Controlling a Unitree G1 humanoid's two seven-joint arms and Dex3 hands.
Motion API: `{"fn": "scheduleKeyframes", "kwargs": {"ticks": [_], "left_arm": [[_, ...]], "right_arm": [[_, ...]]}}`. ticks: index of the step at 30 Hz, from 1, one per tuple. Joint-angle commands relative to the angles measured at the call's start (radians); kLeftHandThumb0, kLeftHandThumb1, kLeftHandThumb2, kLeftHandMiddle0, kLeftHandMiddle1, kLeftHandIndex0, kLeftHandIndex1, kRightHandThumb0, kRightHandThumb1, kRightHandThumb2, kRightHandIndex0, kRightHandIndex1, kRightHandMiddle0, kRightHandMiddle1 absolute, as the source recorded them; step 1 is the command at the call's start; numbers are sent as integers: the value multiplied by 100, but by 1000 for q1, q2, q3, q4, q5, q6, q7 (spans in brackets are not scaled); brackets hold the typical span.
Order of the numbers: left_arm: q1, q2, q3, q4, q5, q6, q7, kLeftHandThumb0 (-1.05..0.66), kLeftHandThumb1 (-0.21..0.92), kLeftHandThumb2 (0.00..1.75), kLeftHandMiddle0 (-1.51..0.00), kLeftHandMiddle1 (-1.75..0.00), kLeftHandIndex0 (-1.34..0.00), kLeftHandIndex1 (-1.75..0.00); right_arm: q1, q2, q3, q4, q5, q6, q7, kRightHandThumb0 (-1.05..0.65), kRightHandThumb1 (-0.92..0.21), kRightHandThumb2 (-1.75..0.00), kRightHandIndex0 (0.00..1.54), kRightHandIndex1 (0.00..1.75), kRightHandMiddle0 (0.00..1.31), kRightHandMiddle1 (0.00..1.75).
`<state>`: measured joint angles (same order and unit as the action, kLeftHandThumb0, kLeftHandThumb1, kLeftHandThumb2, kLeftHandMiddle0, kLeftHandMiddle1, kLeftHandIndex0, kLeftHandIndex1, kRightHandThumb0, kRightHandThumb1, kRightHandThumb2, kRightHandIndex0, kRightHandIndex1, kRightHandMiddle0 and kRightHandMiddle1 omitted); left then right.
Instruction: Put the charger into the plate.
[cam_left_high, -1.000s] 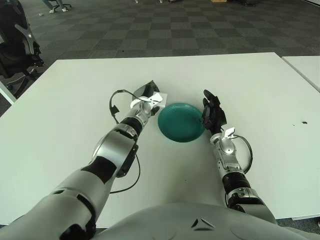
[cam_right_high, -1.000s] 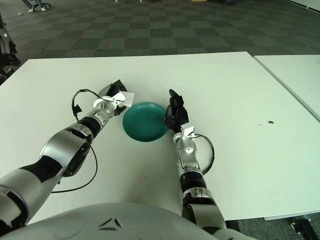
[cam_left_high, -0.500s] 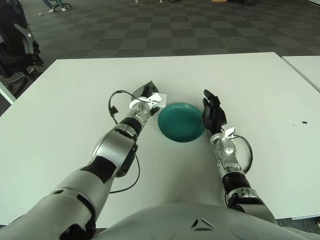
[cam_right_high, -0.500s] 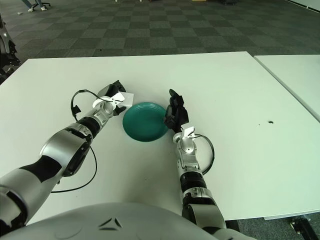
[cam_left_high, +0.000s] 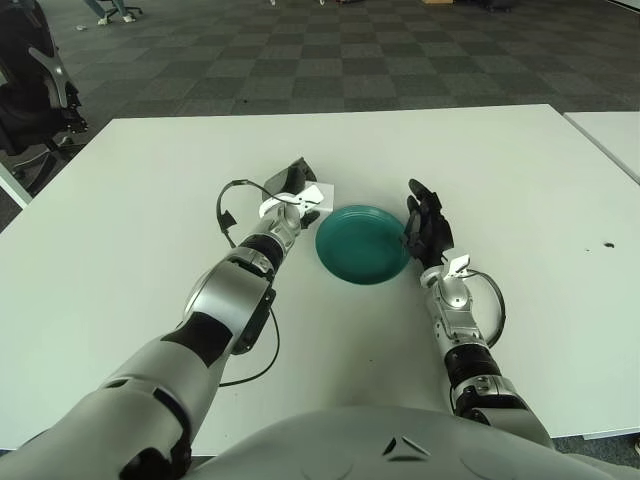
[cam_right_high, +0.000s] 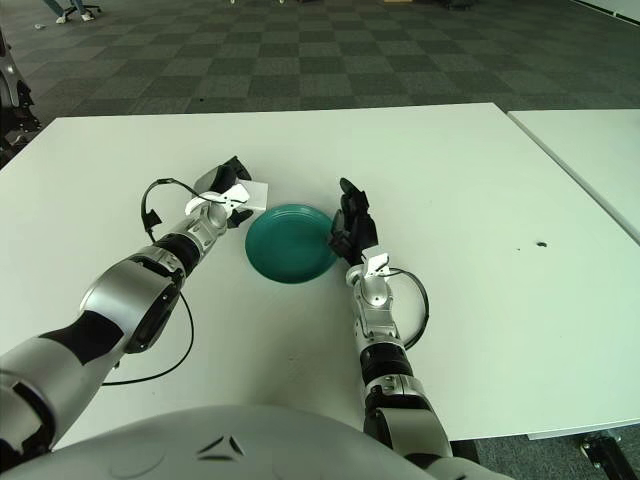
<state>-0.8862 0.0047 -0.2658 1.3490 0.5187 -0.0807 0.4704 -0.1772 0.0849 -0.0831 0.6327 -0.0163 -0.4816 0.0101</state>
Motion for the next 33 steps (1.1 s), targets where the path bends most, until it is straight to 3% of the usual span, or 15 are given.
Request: {"fn": "scheduleKeyframes", "kwargs": {"ticks": [1, 28, 33], "left_arm": [[-48, 26, -21, -19, 21, -63, 70, -47, 38, 124, -115, -175, -57, -175], [-97, 72, -102, -66, 89, -173, 222, -46, 38, 123, -118, -175, -57, -175], [-95, 64, -89, -99, 70, -211, 203, -46, 40, 121, -119, -175, -55, -175]], "right_arm": [[233, 49, -5, 163, 22, 101, -24, -79, -92, -97, 10, 0, 0, 38], [209, 42, 1, 198, 16, 104, -32, -72, -92, -100, 15, 1, 0, 50], [205, 45, -2, 203, 23, 103, -23, -72, -92, -101, 15, 1, 0, 49]]}}
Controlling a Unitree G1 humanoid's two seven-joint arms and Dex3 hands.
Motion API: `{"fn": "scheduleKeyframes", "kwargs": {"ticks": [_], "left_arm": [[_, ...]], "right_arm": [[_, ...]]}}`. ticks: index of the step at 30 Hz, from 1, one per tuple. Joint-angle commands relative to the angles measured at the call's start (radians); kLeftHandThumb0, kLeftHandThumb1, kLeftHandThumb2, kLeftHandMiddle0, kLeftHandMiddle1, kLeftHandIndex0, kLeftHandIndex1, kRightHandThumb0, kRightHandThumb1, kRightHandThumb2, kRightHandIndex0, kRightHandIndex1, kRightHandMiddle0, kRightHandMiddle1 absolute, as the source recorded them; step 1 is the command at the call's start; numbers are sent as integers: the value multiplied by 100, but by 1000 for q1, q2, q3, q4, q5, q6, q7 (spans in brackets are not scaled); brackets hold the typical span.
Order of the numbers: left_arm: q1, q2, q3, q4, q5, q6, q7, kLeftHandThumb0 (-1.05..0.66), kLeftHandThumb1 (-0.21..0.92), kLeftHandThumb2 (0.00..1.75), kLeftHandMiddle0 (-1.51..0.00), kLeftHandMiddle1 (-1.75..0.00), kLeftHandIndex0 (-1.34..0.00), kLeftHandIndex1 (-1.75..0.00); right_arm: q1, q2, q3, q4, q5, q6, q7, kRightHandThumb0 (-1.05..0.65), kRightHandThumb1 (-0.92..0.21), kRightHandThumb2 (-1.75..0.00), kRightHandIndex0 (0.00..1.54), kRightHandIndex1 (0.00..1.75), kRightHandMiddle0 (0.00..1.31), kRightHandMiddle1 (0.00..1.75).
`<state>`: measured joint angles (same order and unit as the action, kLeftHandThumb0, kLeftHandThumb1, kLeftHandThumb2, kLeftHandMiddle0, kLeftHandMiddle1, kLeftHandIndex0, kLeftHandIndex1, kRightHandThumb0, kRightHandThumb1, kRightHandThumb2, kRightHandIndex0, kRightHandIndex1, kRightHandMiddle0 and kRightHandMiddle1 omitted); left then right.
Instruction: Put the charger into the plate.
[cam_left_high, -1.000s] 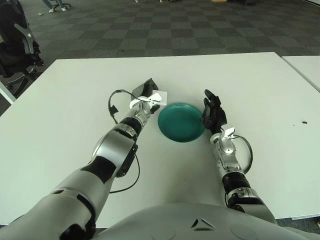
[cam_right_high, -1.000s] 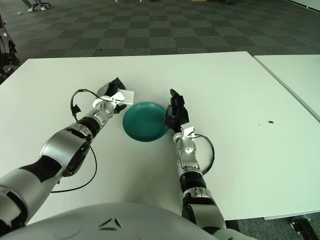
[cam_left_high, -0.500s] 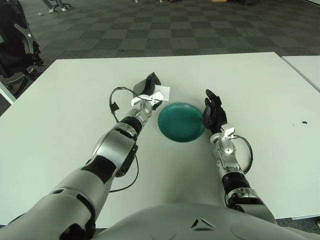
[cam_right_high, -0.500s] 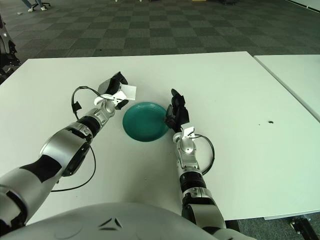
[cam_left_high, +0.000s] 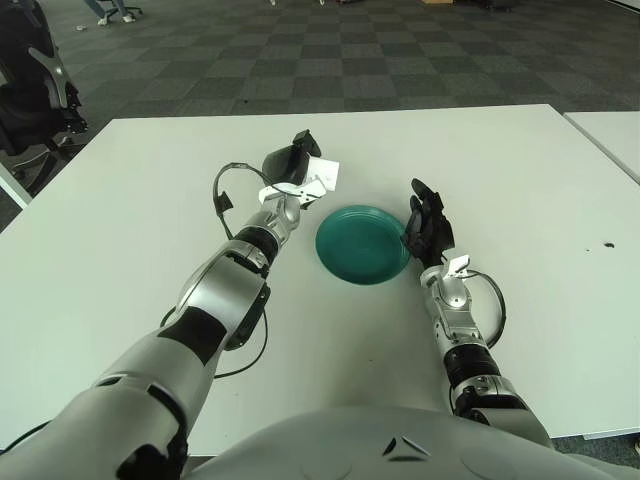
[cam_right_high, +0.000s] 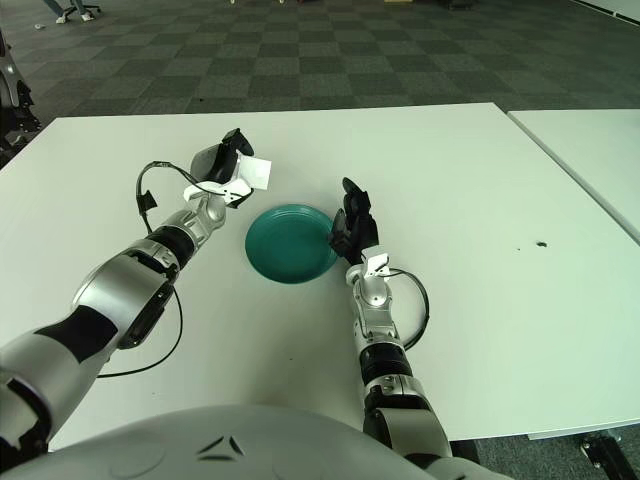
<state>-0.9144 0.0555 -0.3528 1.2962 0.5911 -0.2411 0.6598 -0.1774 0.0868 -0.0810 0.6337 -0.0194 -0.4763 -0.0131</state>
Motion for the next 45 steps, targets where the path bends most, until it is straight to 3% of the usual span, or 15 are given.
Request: {"fn": "scheduleKeyframes", "kwargs": {"ticks": [1, 11, 16, 27, 36, 45], "left_arm": [[-63, 12, 1, -56, -9, -64, 2, -46, 41, 121, -120, -175, -55, -175], [-22, 7, 2, -133, -43, -146, -127, -45, 43, 118, -123, -175, -53, -175], [9, 13, 2, -169, -76, -209, -263, -45, 44, 116, -126, -175, -52, -175], [56, -6, 44, -244, -224, -248, -606, -46, 37, 124, -130, -175, -57, -175], [96, -4, 38, -308, -267, -287, -757, -46, 37, 124, -132, -175, -57, -175], [146, 8, 31, -378, -271, -267, -856, -47, 37, 125, -132, -175, -58, -175]], "right_arm": [[206, 44, -6, 203, 29, 99, 2, -72, -92, -101, 15, 1, 0, 48], [204, 45, -10, 207, 33, 98, 9, -72, -92, -101, 14, 0, 0, 47], [196, 47, -8, 218, 28, 94, 3, -72, -92, -101, 14, 0, 0, 46], [198, 54, 2, 224, 18, 89, -8, -74, -92, -102, 14, 0, 0, 44], [194, 61, -1, 233, 24, 84, -5, -74, -92, -103, 12, 0, 0, 43], [197, 63, 6, 231, 13, 79, -19, -75, -92, -102, 13, 0, 0, 43]]}}
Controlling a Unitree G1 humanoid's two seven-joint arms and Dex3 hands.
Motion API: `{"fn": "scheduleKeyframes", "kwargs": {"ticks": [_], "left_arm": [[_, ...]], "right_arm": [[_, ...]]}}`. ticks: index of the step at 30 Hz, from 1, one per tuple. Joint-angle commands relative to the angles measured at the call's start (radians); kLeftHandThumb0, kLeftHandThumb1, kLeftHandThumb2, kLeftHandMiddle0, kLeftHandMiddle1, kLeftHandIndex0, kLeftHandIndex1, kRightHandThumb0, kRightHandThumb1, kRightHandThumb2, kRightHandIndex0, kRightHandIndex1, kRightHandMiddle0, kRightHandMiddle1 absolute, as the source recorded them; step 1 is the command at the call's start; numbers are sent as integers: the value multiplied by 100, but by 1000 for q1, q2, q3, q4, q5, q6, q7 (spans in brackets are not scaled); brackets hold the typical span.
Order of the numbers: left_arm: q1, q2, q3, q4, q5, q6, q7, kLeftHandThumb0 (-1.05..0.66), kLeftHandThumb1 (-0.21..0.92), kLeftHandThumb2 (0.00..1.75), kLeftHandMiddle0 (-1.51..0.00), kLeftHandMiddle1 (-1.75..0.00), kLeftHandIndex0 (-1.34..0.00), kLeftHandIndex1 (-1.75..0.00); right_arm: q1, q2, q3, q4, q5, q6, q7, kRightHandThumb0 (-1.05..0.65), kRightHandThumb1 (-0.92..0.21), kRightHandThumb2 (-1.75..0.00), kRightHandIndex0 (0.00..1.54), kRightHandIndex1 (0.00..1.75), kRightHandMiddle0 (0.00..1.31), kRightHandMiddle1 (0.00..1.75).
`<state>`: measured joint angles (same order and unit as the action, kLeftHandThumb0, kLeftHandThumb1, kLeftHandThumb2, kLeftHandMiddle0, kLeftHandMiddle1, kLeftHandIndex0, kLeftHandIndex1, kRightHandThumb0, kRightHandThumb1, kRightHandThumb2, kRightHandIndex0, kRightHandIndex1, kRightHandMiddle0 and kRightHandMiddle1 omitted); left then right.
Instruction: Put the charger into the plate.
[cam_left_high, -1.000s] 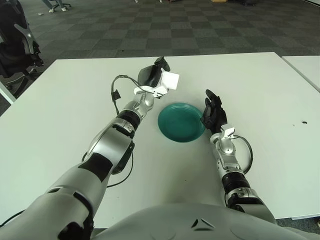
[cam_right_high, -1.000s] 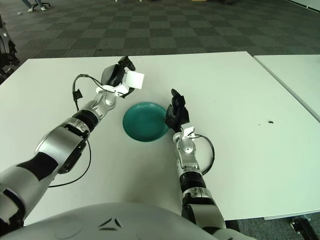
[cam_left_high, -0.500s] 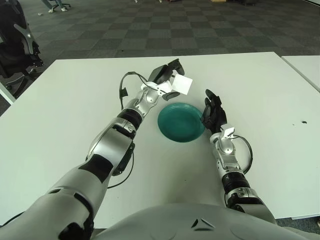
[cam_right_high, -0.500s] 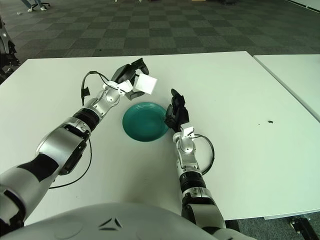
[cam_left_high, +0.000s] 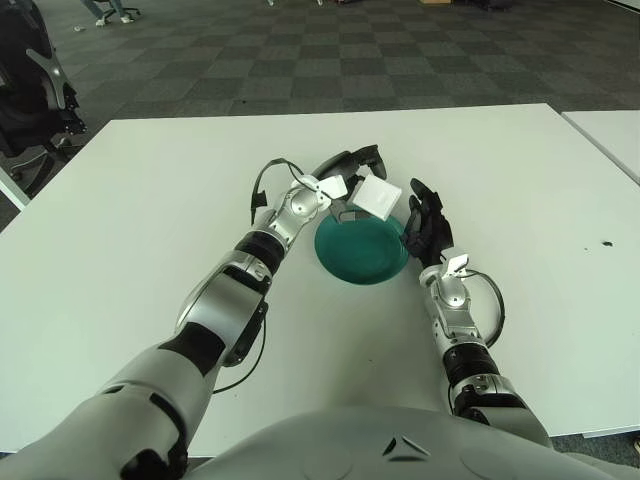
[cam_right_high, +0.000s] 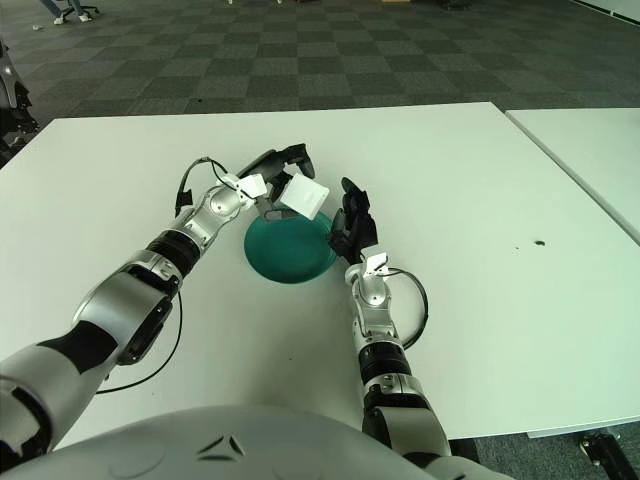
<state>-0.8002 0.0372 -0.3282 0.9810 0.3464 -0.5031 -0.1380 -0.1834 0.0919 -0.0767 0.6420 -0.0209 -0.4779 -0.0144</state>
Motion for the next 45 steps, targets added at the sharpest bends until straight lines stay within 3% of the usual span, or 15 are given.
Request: {"fn": "scheduleKeyframes", "kwargs": {"ticks": [1, 21, 45], "left_arm": [[39, 30, 5, -72, -24, -2, -64, -46, 37, 125, -132, -175, -58, -175], [119, 103, -27, -199, 36, 31, -117, -45, 40, 118, -127, -175, -57, -171], [98, 162, -71, -185, 108, -14, -109, -45, 42, 114, -123, -175, -57, -169]], "right_arm": [[204, 58, 2, 223, 14, 79, -19, -75, -92, -102, 13, 0, 0, 43], [196, 56, 9, 237, 15, 71, -19, -77, -92, -101, 12, 0, 0, 40], [178, 53, 5, 250, 18, 72, -14, -77, -92, -101, 12, 1, 0, 36]]}}
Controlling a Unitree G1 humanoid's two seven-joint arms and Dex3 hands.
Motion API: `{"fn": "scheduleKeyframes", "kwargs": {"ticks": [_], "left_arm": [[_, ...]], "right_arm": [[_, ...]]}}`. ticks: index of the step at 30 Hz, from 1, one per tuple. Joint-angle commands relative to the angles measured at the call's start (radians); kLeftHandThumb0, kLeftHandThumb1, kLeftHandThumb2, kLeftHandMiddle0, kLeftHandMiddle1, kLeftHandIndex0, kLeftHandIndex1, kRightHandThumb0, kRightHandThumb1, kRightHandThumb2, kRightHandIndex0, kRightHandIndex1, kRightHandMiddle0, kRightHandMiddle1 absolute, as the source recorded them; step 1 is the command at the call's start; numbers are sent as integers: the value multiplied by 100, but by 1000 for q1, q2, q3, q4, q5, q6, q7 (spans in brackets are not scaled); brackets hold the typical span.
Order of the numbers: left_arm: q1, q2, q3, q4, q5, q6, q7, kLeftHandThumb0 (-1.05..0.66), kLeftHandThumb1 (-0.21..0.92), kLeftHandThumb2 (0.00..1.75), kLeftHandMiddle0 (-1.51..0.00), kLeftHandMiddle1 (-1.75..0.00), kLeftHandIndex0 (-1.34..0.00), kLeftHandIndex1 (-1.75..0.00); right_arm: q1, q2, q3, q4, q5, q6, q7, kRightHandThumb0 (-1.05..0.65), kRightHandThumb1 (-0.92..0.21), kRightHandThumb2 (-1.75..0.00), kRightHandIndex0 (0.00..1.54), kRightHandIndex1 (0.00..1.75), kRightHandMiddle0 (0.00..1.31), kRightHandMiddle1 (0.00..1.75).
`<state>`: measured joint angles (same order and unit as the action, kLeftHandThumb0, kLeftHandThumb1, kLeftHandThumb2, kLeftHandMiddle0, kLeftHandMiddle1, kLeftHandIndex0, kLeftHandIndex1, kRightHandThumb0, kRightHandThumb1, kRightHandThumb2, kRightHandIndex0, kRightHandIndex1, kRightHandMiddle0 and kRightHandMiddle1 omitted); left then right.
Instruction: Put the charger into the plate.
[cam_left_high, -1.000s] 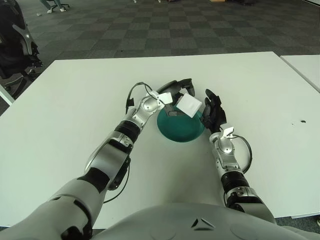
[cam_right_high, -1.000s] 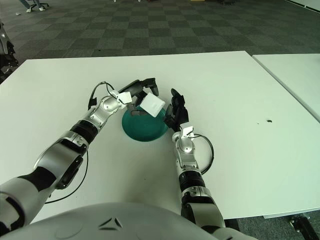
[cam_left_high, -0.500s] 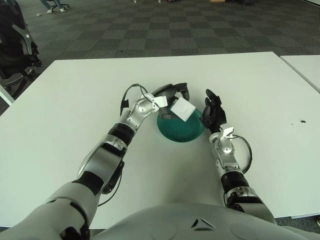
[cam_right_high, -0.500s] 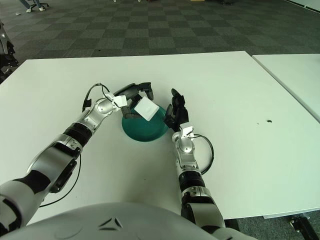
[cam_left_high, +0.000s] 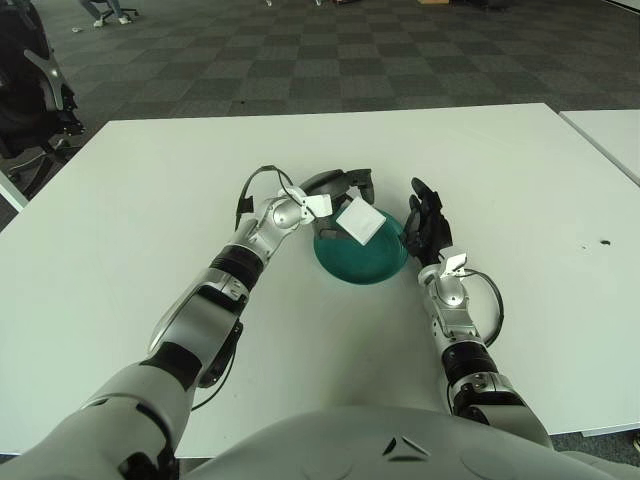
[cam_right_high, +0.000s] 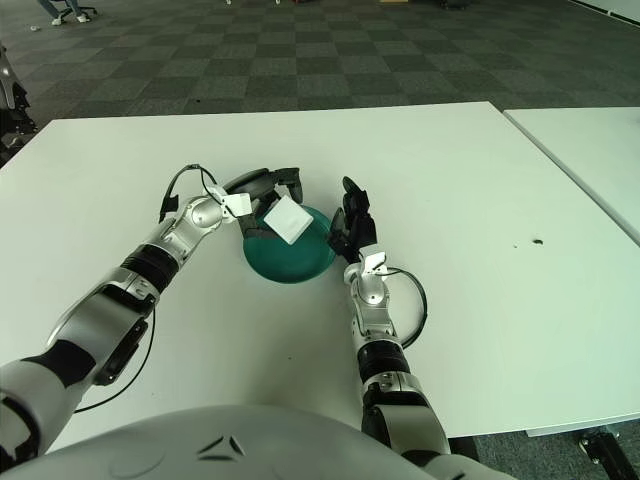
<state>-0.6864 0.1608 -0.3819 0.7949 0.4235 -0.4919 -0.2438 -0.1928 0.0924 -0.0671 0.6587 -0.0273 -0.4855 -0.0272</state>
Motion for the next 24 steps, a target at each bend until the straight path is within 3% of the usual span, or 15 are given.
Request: {"fn": "scheduleKeyframes", "kwargs": {"ticks": [1, 17, 23, 24], "left_arm": [[-17, 40, -20, 3, 35, -27, -2, -45, 42, 116, -122, -175, -56, -170], [-46, 52, -39, 28, 101, -69, 73, -47, 38, 123, -111, -175, -57, -175], [-61, 74, -50, 5, 113, -48, 13, -42, 56, 100, -96, -175, -44, -174], [-63, 78, -53, 0, 115, -43, -6, -49, 66, 86, -82, -175, -37, -169]], "right_arm": [[187, 52, -4, 235, 23, 78, -3, -77, -92, -101, 12, 1, 0, 37], [180, 58, -4, 243, 27, 69, 4, -77, -92, -100, 14, 1, 0, 39], [181, 59, -5, 239, 30, 69, 11, -76, -92, -100, 14, 1, 0, 39], [182, 60, -4, 237, 29, 70, 10, -77, -92, -100, 14, 1, 0, 38]]}}
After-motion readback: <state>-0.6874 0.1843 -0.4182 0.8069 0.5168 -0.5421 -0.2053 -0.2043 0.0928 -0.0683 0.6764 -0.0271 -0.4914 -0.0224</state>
